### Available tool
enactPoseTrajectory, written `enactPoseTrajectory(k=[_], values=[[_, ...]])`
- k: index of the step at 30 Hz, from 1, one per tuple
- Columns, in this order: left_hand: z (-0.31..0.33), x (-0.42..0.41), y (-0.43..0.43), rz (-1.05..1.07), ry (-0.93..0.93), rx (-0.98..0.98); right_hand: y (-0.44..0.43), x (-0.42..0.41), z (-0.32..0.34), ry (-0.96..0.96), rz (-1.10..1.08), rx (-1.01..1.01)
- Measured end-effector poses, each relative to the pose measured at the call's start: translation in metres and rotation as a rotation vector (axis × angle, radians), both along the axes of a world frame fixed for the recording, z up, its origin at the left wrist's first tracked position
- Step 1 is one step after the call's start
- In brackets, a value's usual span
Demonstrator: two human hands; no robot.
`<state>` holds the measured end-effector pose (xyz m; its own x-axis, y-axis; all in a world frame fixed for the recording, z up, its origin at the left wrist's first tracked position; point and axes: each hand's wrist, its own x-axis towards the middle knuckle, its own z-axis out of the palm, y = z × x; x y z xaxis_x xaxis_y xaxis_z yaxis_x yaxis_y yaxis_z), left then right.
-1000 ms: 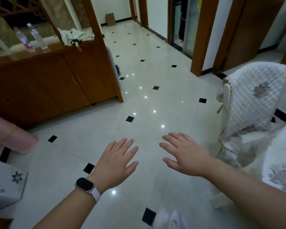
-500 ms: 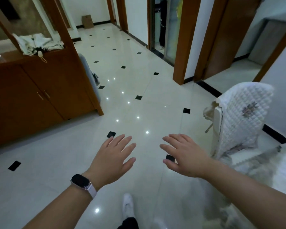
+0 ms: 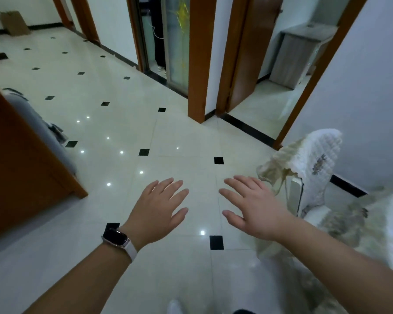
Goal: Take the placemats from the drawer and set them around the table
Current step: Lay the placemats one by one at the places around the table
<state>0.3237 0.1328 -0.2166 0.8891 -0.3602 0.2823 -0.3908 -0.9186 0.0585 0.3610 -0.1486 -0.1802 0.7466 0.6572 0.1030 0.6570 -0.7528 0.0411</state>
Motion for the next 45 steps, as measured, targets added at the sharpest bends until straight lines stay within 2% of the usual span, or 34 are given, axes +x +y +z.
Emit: enactPoseTrajectory(k=[11, 19, 27, 37, 45], values=[[0.006, 0.150, 0.011, -0.147, 0.069, 0.024, 0.004, 0.104, -0.004, 0.007, -0.135, 0.040], [0.006, 0.282, -0.017, -0.160, 0.111, 0.120, -0.022, 0.240, -0.044, 0.025, -0.149, 0.130], [0.023, 0.419, -0.079, -0.230, 0.032, 0.154, -0.080, 0.368, -0.024, 0.027, -0.169, 0.140], [0.033, 0.544, -0.159, -0.420, 0.018, 0.163, -0.151, 0.437, -0.021, 0.074, -0.377, 0.117], [0.007, 0.664, -0.200, -0.575, 0.034, 0.144, -0.179, 0.516, -0.032, 0.121, -0.531, 0.041]])
